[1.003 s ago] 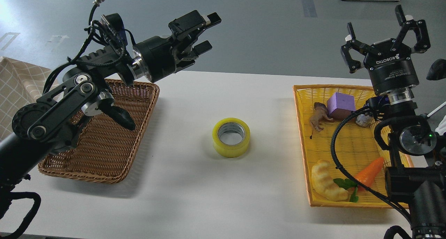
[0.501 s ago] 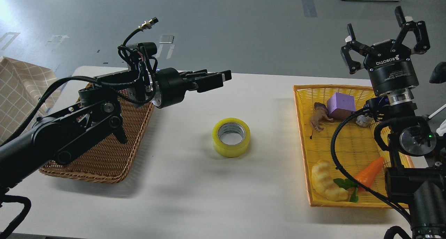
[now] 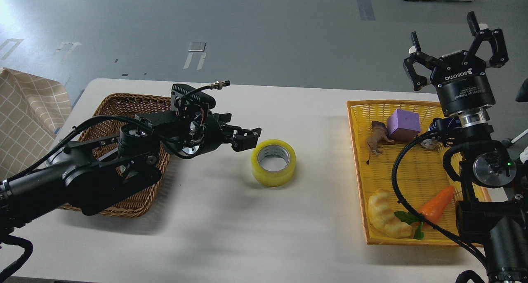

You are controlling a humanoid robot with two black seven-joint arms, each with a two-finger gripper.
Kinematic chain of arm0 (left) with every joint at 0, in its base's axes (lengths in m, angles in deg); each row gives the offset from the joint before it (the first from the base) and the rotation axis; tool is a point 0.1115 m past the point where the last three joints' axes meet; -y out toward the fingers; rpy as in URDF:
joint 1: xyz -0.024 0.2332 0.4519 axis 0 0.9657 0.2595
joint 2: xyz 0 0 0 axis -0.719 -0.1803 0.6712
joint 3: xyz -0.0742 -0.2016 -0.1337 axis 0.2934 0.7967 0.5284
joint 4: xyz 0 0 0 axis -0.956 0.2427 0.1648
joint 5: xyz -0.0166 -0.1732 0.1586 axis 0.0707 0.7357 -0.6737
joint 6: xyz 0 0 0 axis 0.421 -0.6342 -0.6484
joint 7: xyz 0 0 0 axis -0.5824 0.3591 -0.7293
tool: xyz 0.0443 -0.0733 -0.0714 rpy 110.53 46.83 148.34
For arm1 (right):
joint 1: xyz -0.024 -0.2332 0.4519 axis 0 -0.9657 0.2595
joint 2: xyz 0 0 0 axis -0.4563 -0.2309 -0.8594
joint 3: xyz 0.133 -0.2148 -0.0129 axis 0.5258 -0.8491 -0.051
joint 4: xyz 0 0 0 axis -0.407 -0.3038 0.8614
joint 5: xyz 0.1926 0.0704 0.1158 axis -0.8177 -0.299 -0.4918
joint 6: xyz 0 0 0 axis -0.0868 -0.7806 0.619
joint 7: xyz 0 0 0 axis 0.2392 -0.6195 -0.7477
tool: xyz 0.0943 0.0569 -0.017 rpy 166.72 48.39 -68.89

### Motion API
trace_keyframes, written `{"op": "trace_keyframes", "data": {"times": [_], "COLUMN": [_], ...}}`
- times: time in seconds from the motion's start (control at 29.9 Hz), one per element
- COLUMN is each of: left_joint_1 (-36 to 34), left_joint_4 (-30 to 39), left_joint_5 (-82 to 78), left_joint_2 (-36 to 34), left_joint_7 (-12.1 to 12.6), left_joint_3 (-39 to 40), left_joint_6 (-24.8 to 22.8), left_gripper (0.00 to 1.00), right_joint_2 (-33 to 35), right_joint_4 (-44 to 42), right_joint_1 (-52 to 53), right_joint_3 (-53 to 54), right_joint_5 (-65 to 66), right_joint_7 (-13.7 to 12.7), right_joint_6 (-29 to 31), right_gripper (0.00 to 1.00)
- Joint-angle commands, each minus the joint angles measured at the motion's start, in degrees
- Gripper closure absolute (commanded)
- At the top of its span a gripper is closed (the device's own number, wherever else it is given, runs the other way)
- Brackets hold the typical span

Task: Place and transfer tape with both arms
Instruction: 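Swing the left gripper from the basket toward the tape roll, then grasp the tape roll's rim with the left gripper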

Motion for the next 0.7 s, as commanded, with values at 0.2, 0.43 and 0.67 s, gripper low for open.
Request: {"op": "trace_keyframes", "data": {"times": [0.2,0.43,0.67], "left_joint_1": [-0.1,-0.7,-0.5], "left_joint_4": [-0.8,-1.8,-3.3], "left_joint_5": [-0.2,-0.3,-0.3], "left_joint_2": [2.1,5.9,8.3], "left_joint_7": [3.8,5.9,7.4], "left_joint_3": [-1.1,-5.1,-5.5], "left_joint_6": [-0.2,-0.3,-0.3], "left_gripper": [0.02,0.02,0.02], "right_joint_2": [0.0,0.0,0.0], "right_joint_4": [0.0,0.0,0.1], "right_joint_1": [-0.7,-0.8,-1.2], "right_joint_3": [0.0,0.0,0.0], "right_joint_5": [0.0,0.0,0.0], "right_joint_7": [0.0,0.0,0.0], "right_joint_6": [0.0,0.0,0.0], "right_gripper": [0.02,0.02,0.02]}}
